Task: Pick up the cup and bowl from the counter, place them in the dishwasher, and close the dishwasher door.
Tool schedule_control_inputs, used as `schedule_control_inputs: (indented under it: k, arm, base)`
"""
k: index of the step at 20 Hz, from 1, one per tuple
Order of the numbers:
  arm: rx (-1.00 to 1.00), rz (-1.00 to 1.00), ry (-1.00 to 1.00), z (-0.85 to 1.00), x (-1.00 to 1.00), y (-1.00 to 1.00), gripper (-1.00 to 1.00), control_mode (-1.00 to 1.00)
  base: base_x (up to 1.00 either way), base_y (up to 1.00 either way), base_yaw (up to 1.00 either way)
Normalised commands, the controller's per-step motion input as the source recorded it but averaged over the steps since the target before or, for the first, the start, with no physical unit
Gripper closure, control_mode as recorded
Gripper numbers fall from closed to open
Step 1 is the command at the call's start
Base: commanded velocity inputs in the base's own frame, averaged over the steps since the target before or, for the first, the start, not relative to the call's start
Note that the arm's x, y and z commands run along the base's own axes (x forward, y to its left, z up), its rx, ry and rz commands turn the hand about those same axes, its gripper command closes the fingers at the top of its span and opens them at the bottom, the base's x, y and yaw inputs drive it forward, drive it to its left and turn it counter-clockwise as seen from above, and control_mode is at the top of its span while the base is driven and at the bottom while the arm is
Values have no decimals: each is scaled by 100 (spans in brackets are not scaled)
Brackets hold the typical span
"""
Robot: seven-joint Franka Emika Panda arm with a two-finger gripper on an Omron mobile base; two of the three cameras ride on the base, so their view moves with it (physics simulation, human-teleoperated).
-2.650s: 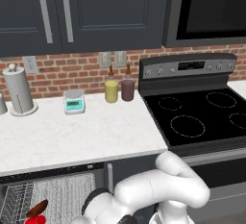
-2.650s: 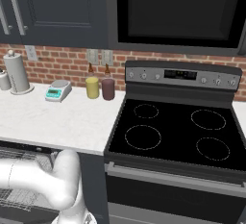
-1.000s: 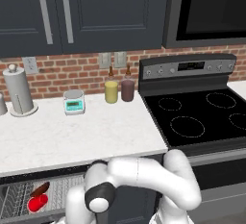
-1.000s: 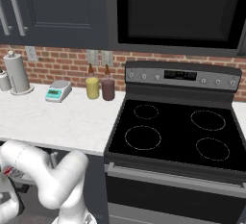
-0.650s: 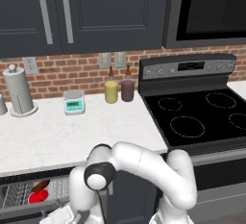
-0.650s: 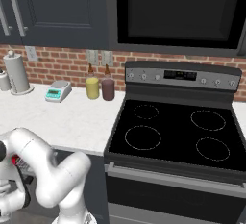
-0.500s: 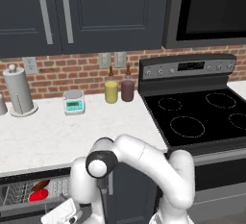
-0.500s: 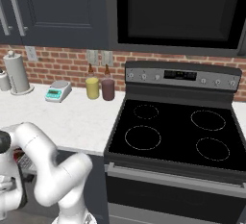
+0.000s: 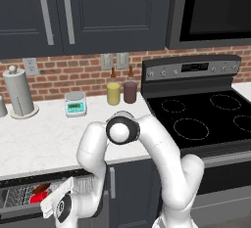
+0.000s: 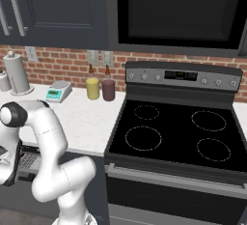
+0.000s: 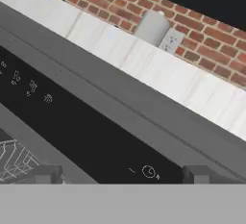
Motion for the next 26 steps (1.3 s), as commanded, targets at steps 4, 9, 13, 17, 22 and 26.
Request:
schedule_control_inputs:
  k: [4, 9, 13, 17, 22, 26]
  arm:
    - [24, -8, 29, -54, 100, -12, -100, -100]
    - [11, -1, 20, -2, -29, 0, -100, -100]
    - [25, 0, 0, 75, -100, 0, -100, -100]
    - [36, 0, 0, 71, -100, 0, -100, -100]
    - [12, 0, 6, -30, -100, 7, -100, -100]
    - [-14, 0, 38, -100, -100, 51, -100, -100]
  base:
    - [0, 0, 0]
    - [0, 0, 0]
    - [0, 0, 0]
    - [0, 0, 0]
    - [0, 0, 0]
    - [0, 0, 0]
